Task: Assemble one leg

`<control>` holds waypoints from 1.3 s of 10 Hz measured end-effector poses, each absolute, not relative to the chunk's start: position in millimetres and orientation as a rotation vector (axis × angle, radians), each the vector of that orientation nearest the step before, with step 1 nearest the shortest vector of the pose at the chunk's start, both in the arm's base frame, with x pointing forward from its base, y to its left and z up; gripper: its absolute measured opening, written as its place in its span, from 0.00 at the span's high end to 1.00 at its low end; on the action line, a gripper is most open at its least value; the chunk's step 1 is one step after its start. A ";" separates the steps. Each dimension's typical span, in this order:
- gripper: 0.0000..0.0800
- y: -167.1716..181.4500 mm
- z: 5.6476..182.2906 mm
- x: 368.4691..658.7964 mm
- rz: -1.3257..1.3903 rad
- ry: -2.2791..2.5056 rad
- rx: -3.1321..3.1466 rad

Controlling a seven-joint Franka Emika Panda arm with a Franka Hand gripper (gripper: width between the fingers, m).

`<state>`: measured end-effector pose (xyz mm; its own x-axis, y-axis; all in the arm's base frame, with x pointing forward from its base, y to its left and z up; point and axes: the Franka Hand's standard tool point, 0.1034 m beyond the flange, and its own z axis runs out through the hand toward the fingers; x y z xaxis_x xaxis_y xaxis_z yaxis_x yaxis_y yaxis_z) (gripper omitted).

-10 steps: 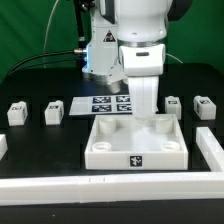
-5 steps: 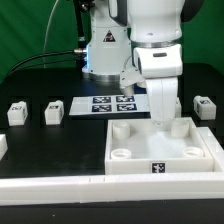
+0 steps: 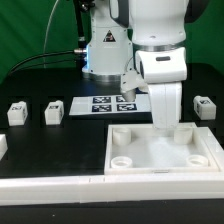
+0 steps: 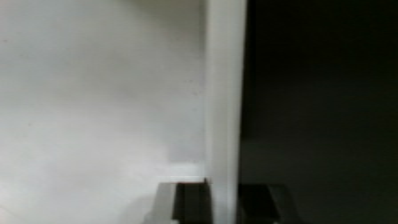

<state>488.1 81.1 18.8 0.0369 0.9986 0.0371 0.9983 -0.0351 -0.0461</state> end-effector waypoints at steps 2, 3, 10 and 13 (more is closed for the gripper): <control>0.85 82.7 17.8 487.5 0.010 -2.112 -2.244; 0.64 83.5 15.7 486.1 0.013 -2.110 -2.241; 0.19 83.6 16.1 486.1 0.012 -2.090 -2.260; 0.19 90.7 36.9 488.6 0.007 -2.047 -2.326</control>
Offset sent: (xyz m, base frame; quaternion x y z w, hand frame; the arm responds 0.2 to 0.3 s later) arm -0.0010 0.0064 0.0005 -0.0121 0.0017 0.0074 0.9999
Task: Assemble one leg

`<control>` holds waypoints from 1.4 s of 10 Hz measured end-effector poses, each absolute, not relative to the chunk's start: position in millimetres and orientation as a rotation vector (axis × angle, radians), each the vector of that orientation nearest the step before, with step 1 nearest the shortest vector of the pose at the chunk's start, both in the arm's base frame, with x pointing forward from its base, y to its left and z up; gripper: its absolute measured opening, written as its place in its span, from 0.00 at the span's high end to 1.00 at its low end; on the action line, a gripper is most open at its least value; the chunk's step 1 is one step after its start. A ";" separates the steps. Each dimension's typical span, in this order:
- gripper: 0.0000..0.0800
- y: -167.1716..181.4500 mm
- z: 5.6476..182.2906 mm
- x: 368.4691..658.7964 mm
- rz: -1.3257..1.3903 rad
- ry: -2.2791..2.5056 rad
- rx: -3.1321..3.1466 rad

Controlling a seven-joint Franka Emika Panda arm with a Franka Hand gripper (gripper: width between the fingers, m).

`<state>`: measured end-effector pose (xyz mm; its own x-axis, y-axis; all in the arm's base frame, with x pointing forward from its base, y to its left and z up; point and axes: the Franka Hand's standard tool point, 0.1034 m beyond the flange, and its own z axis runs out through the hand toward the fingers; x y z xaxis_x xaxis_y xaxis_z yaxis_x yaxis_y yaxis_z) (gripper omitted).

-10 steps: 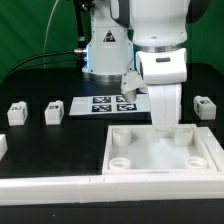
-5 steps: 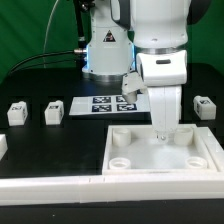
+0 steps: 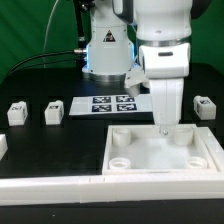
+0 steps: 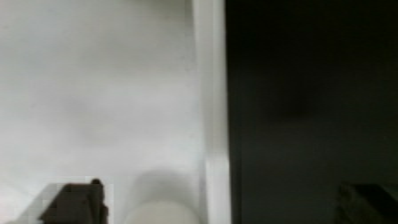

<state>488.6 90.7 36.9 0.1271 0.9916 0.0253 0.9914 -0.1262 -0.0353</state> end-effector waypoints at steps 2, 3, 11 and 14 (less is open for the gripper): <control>0.19 88.6 59.7 479.3 -0.006 -2.008 -2.392; 0.19 84.5 65.2 471.8 -0.022 -1.967 -2.440; 0.19 81.0 61.4 453.1 -0.046 -0.987 -2.942; 0.19 100.7 63.1 436.3 -0.043 -0.352 -3.065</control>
Offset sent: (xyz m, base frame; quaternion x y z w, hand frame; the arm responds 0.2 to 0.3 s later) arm -0.0355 -0.0278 0.0258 -0.0816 -0.0216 0.1019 0.9912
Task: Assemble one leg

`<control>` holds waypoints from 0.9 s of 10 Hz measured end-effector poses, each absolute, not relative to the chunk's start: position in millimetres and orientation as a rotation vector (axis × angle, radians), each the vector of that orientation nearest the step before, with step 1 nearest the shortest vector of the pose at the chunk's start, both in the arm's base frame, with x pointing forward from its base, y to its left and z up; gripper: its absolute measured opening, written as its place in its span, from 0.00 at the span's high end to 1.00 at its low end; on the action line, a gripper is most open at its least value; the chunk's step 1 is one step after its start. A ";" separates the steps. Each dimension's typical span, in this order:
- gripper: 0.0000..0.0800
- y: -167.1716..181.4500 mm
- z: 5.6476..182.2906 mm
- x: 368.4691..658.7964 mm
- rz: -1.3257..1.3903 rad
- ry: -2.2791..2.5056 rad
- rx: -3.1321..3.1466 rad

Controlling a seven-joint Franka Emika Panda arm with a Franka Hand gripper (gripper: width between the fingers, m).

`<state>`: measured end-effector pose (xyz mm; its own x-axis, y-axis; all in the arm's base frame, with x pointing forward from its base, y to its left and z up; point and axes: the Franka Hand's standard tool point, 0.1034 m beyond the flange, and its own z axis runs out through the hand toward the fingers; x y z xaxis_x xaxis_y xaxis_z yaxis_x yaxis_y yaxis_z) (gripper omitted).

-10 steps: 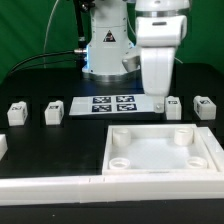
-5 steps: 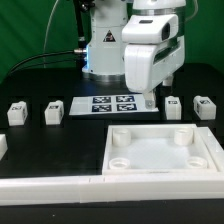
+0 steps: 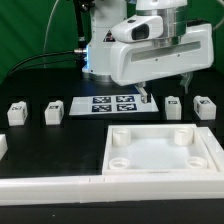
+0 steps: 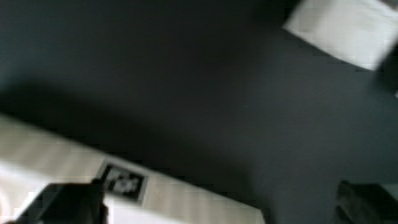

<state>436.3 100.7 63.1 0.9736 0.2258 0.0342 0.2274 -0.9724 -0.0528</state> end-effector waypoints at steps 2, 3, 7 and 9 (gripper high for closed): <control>0.19 115.5 58.3 422.2 -0.017 -0.183 -3.070; 0.19 126.2 56.9 416.0 -0.006 -0.193 -3.069; 0.19 176.2 52.2 400.1 0.015 -0.160 -3.062; 0.19 185.5 54.1 403.0 0.065 -0.156 -3.065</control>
Offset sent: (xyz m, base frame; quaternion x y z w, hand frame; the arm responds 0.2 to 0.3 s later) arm -0.0199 0.0404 -0.0029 0.0011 0.0040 0.0553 0.9985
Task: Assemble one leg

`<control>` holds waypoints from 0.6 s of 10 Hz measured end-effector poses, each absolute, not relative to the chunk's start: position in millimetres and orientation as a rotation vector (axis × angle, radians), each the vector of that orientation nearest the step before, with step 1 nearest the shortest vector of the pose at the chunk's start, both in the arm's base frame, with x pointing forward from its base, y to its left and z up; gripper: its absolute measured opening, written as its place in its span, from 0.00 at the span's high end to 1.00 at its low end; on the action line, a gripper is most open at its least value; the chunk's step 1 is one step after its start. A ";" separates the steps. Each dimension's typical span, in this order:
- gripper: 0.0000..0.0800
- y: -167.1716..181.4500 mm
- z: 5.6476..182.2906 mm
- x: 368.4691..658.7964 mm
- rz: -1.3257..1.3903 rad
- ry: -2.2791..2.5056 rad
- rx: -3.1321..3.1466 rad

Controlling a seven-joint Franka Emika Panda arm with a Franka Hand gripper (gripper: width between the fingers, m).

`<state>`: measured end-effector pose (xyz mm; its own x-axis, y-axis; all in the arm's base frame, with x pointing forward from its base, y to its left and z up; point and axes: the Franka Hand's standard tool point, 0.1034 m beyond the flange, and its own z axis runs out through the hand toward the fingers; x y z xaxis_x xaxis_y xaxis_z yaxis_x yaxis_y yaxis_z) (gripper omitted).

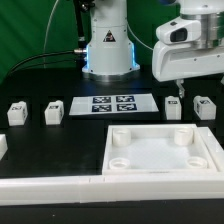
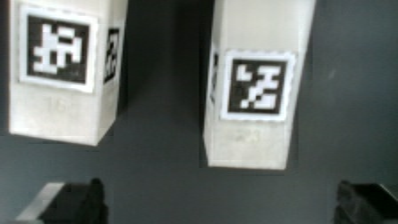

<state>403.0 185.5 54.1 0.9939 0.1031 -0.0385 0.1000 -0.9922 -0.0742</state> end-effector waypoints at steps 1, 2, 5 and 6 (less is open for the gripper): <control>0.19 184.6 53.4 402.4 0.067 -0.158 -3.065; 0.19 181.1 51.8 396.2 0.174 -0.173 -3.077; 0.19 170.6 46.2 393.0 0.585 -0.203 -3.064; 0.19 172.3 44.6 384.6 0.733 -0.202 -3.049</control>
Offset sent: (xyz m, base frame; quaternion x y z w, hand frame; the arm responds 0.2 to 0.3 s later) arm 0.0000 0.0000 0.0000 0.0000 -0.2667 0.0000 0.9638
